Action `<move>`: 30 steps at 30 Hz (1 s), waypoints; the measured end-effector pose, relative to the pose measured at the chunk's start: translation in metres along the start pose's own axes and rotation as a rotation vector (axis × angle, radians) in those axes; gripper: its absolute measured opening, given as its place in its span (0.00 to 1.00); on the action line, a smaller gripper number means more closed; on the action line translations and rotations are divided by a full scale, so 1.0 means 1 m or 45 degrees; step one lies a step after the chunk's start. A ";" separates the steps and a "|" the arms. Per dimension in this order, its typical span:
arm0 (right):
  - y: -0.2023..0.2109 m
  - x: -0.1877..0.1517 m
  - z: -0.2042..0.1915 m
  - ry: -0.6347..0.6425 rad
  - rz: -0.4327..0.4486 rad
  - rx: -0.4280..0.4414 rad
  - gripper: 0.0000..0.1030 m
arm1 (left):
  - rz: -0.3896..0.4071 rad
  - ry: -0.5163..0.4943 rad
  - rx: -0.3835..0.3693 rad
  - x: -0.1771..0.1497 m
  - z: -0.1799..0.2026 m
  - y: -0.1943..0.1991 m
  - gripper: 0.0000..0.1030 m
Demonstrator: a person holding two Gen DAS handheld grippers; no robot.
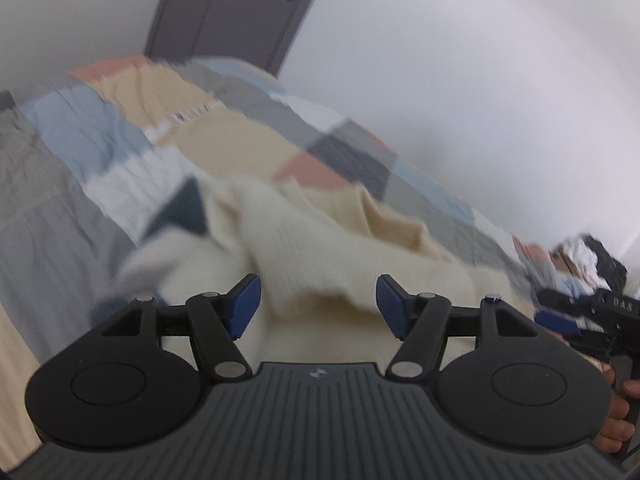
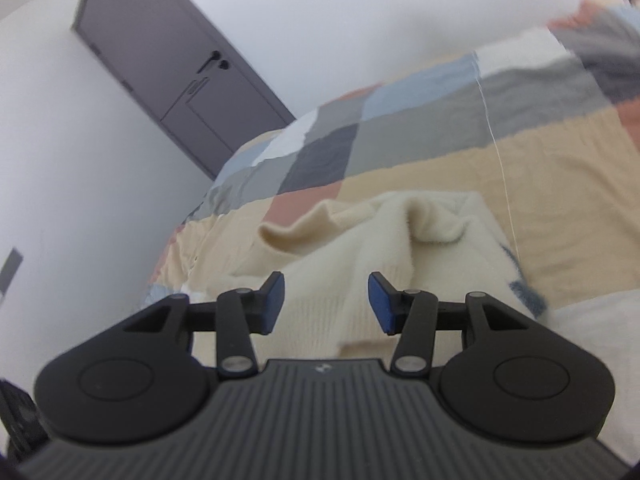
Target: Fold large clothes
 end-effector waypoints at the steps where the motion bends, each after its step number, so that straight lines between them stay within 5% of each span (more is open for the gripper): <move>1: 0.001 -0.005 -0.002 0.017 -0.013 0.005 0.48 | -0.021 -0.007 0.001 -0.007 0.004 -0.004 0.67; 5: -0.011 -0.028 -0.006 0.039 -0.115 0.009 0.46 | -0.136 -0.034 0.008 -0.032 0.011 -0.029 0.66; 14: -0.049 -0.058 -0.018 0.314 -0.202 -0.120 0.34 | -0.130 -0.069 0.069 -0.034 0.009 -0.056 0.65; 30: -0.085 -0.024 0.014 0.309 -0.162 -0.230 0.32 | -0.089 -0.191 0.083 -0.006 0.005 -0.080 0.65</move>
Point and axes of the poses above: each gripper's, at about its wrist camera, not at the fingertips, and y roughly against the way its jaws point, z to its right, x to its top, the point moved 9 cm from there along -y, roughly the way its jaws point
